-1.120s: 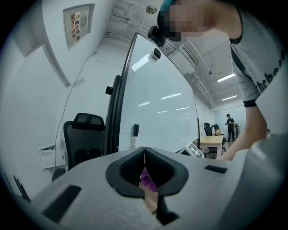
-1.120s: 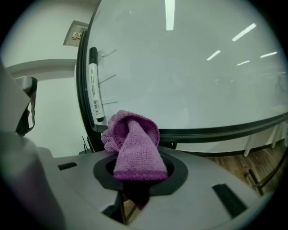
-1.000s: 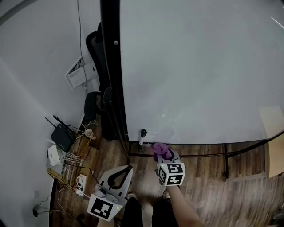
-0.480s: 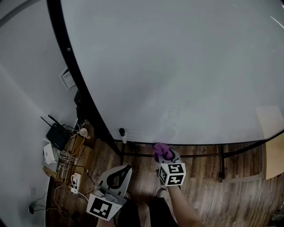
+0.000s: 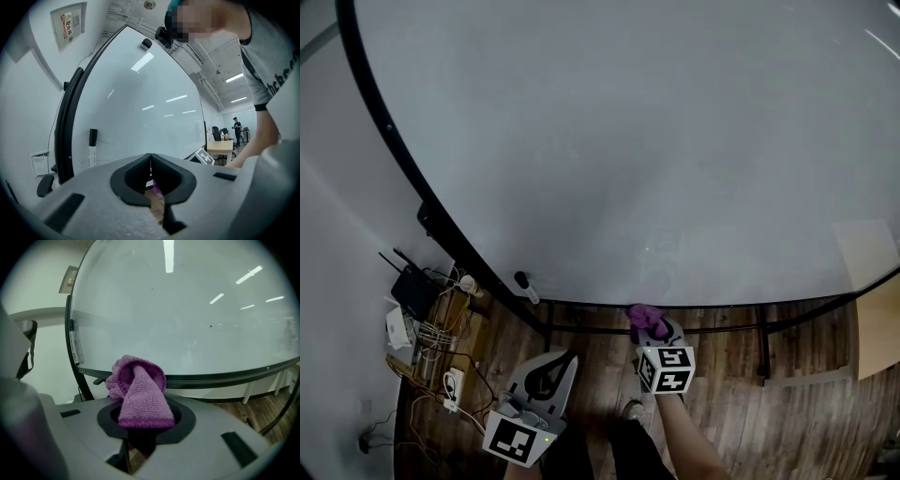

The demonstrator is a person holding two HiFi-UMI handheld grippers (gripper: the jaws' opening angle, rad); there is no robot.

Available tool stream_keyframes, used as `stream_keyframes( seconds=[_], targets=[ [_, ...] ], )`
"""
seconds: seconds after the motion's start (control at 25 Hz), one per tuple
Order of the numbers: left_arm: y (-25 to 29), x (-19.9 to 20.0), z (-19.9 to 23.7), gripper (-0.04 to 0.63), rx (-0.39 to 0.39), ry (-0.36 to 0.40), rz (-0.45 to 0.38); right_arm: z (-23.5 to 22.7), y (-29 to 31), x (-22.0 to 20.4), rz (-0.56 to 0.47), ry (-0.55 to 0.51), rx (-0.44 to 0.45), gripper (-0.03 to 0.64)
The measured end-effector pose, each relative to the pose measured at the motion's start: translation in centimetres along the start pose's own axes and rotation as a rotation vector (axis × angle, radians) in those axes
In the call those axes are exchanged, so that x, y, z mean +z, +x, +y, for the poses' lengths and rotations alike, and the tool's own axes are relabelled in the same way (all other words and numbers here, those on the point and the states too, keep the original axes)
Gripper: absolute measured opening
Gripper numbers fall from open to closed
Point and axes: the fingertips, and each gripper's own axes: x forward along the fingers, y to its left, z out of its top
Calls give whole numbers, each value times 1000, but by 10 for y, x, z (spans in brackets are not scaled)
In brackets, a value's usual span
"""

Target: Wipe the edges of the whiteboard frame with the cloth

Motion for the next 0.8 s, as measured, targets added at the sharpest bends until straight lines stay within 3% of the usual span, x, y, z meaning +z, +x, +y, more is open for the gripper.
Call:
stream_keyframes(
  seconds=[0.8],
  targets=[
    [54,6,-75,17,28,21,-23,-89,-32,-4,-6,-20,10,94]
  ],
)
